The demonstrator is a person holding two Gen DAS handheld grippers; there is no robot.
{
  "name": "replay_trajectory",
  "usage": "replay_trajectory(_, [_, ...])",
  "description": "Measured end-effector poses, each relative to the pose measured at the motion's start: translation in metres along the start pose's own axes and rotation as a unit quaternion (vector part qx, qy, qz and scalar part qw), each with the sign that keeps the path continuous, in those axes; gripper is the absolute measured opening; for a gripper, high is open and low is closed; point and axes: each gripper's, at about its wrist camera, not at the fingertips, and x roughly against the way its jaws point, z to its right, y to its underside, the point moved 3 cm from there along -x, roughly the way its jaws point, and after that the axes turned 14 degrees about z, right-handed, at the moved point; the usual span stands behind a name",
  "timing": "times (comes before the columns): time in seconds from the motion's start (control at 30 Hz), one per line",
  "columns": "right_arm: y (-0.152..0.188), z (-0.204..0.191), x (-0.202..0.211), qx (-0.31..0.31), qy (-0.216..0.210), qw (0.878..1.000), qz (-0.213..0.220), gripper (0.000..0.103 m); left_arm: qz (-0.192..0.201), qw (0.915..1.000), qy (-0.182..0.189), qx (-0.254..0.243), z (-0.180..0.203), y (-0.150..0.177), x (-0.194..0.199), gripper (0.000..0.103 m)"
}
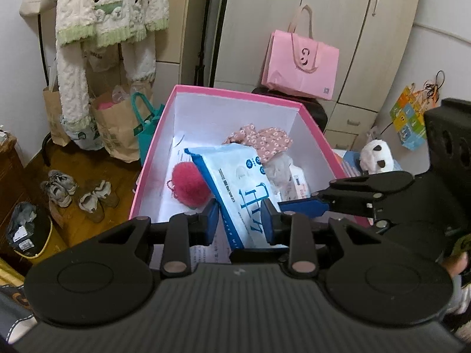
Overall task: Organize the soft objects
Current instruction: 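Lower the tissue pack into the pink box and open the left gripper, then lift the open left gripper and move it to the white panda plush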
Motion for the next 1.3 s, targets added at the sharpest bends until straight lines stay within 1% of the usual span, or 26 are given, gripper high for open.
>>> replay_trajectory(0.07, [0.0, -0.002, -0.001, 0.007, 0.008, 1.0, -0.007, 0.071, 0.0, 0.9999, -0.01, -0.009, 0.001, 0.001, -0.001, 0.032])
replay_trajectory(0.13, [0.0, -0.004, 0.0, 0.018, 0.018, 1.0, -0.01, 0.074, 0.007, 0.9998, -0.014, -0.014, 0.001, 0.001, 0.002, 0.033])
replay_trajectory(0.17, [0.0, -0.005, 0.001, 0.023, 0.025, 0.999, -0.008, 0.076, 0.012, 0.9998, -0.013, -0.01, 0.001, -0.001, 0.005, 0.033])
replay_trajectory(0.23, [0.0, -0.005, 0.004, 0.026, 0.034, 0.999, -0.007, 0.076, 0.023, 0.9997, -0.008, -0.005, 0.002, -0.004, 0.015, 0.035])
replay_trajectory(0.3, [0.0, -0.008, 0.011, 0.026, 0.036, 0.999, -0.002, 0.076, 0.038, 0.9992, -0.005, -0.014, 0.006, -0.006, 0.026, 0.04])
replay_trajectory(0.4, [0.0, -0.016, 0.021, 0.035, 0.044, 0.998, 0.007, 0.076, 0.047, 0.9985, 0.0, -0.027, 0.014, -0.008, 0.04, 0.041])
replay_trajectory(0.47, [0.0, -0.02, 0.027, 0.044, 0.059, 0.997, 0.008, 0.077, 0.047, 0.9983, 0.005, -0.036, 0.02, -0.008, 0.048, 0.041])
replay_trajectory(0.67, [-0.002, -0.029, 0.049, 0.063, 0.074, 0.995, 0.009, 0.077, 0.043, 0.9975, 0.02, -0.052, 0.035, -0.01, 0.073, 0.043])
replay_trajectory(0.8, [-0.003, -0.033, 0.068, 0.075, 0.087, 0.993, 0.023, 0.077, 0.05, 0.9967, 0.029, -0.058, 0.044, -0.008, 0.087, 0.044])
replay_trajectory(0.93, [-0.002, -0.04, 0.086, 0.078, 0.089, 0.992, 0.037, 0.077, 0.055, 0.9955, 0.039, -0.067, 0.056, -0.007, 0.1, 0.046])
replay_trajectory(1.07, [0.0, -0.05, 0.104, 0.086, 0.081, 0.992, 0.043, 0.077, 0.055, 0.9945, 0.054, -0.071, 0.067, -0.007, 0.113, 0.049])
replay_trajectory(1.17, [0.005, -0.056, 0.113, 0.105, 0.086, 0.99, 0.037, 0.077, 0.05, 0.9944, 0.064, -0.068, 0.071, -0.006, 0.125, 0.051])
replay_trajectory(1.3, [0.012, -0.063, 0.127, 0.125, 0.096, 0.987, 0.03, 0.077, 0.045, 0.9943, 0.062, -0.075, 0.08, -0.003, 0.132, 0.053])
